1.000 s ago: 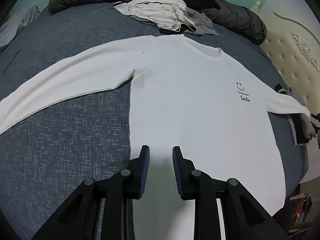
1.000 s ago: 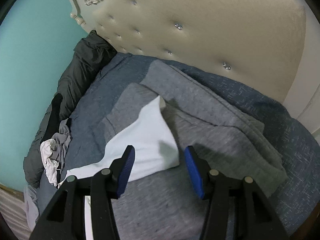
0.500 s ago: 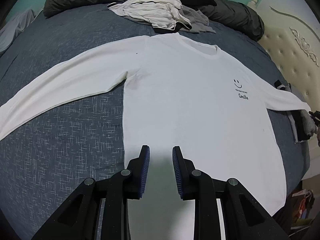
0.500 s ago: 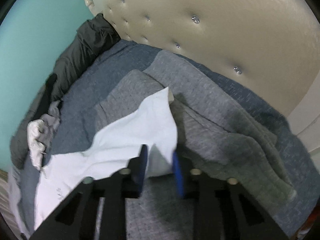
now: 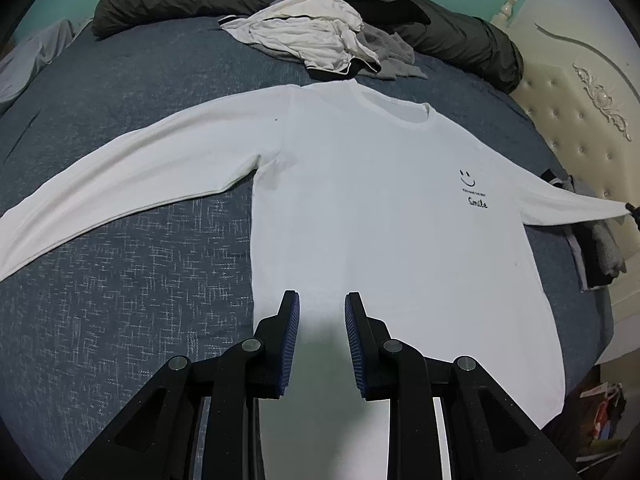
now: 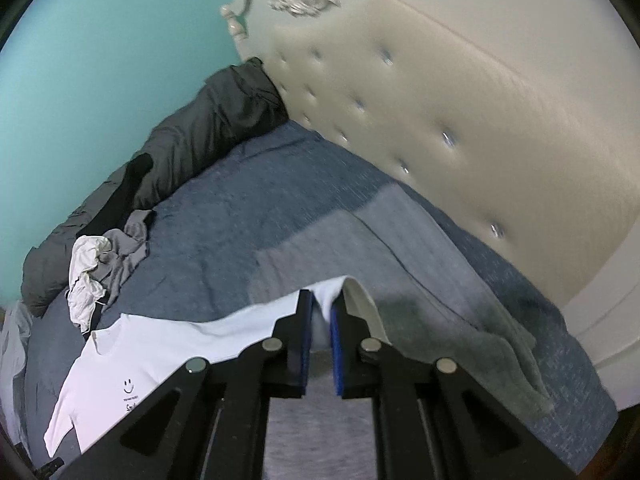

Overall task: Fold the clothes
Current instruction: 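Grasp the sleeve cuff with the right tool and lift it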

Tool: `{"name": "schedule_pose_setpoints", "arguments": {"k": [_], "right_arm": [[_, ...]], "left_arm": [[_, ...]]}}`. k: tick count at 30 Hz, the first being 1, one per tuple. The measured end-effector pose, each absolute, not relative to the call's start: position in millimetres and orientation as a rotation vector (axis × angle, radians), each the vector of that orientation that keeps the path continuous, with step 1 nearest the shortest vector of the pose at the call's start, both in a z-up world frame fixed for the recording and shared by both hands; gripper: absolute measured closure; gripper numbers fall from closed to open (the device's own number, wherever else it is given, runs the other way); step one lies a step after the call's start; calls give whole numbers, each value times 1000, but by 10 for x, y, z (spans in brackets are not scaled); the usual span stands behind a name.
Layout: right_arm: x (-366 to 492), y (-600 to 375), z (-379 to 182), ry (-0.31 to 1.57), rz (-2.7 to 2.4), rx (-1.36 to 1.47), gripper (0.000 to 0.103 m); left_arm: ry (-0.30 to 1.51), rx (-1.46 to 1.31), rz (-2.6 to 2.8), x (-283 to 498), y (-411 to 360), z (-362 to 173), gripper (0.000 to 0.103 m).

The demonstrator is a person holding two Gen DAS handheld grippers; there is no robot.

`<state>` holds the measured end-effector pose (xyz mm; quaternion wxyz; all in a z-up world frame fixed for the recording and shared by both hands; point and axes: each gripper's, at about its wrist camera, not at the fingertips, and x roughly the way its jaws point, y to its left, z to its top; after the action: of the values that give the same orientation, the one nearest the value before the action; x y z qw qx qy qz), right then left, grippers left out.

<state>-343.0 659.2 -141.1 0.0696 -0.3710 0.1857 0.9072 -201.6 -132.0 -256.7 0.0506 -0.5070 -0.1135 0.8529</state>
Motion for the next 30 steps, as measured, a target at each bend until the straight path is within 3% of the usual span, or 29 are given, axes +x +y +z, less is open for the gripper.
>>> {"name": "schedule_pose_setpoints", "arguments": {"k": [14, 25, 30], "right_arm": [[-3539, 5836, -550, 524, 2957, -1010, 95], [-3543, 4103, 289, 376, 3308, -1025, 96], [-3379, 3127, 262, 302, 3455, -1159, 96]], "left_arm": [[-375, -1450, 2612, -1831, -1360, -2290, 77], [-370, -1358, 2605, -1581, -1274, -2003, 77], [-375, -1336, 2584, -1469, -1207, -1958, 77]]}}
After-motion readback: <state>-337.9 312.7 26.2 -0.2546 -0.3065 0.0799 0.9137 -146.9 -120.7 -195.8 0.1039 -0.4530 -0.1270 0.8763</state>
